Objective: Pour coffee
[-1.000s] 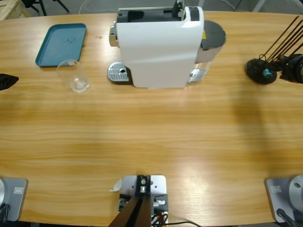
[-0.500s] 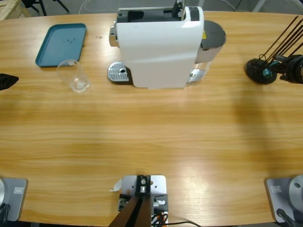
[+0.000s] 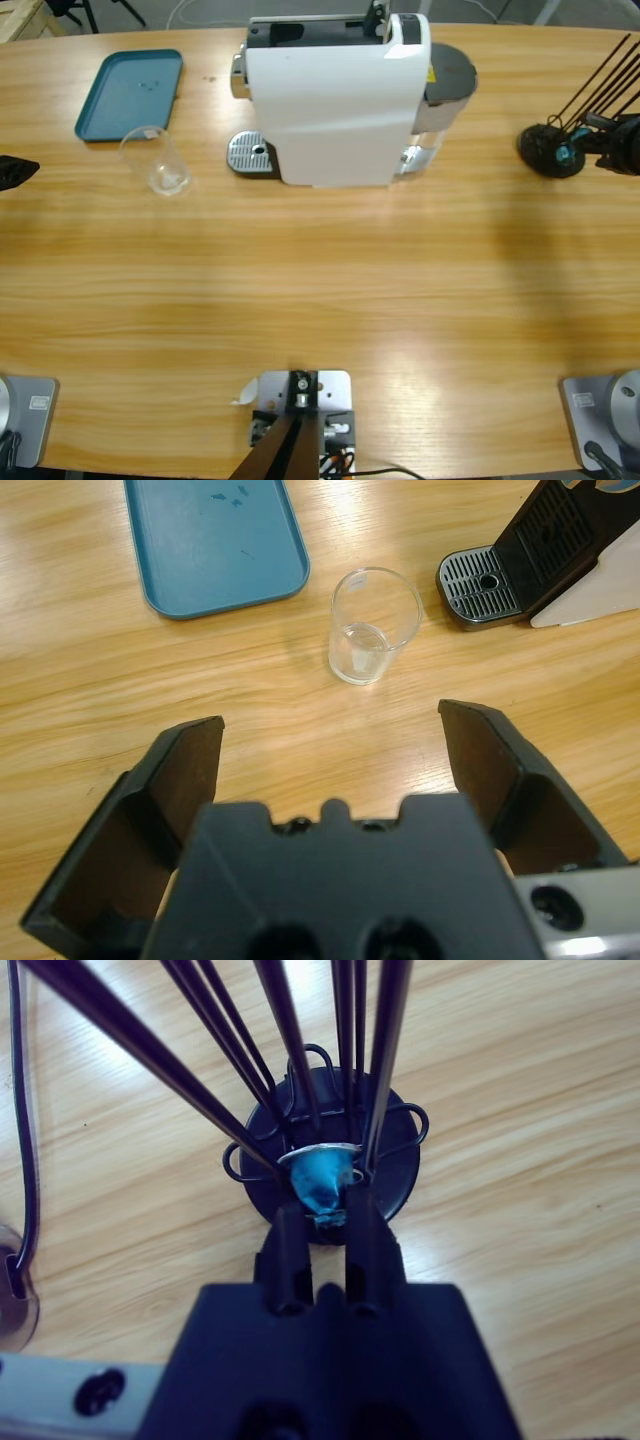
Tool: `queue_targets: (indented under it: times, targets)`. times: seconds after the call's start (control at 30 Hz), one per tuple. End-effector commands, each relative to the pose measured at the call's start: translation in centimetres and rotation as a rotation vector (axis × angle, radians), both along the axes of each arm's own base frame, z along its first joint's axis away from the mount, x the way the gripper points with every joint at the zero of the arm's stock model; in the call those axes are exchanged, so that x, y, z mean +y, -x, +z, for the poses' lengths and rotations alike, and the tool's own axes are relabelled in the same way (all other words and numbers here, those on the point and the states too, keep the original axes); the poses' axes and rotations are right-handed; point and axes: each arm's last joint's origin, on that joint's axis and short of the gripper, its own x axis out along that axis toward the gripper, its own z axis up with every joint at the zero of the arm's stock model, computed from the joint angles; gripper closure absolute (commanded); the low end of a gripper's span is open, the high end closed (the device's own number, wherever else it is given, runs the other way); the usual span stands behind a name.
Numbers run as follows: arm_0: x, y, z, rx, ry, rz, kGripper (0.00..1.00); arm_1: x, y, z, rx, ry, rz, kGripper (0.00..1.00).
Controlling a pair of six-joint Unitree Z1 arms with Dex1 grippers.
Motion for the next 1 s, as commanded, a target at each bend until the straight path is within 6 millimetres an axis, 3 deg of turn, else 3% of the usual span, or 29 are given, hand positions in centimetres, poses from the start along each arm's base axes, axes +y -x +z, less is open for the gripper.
queue_targets:
  times: [0.03,0.67,1.0]
  targets:
    - [-0.2,-0.4,-1.3,0.042,-0.033,-0.005,0.073,-0.4,0.9,2.8,-0.03,0.016,-0.016,1.0]
    - [-0.4,-0.6,-1.5,0.043,-0.04,-0.007,0.075,-0.2,1.0,11.8,-0.103,0.05,-0.005,1.0]
    - [-0.4,-0.6,-1.6,0.042,-0.039,-0.009,0.077,-0.2,1.4,14.4,-0.122,0.062,0.005,1.0]
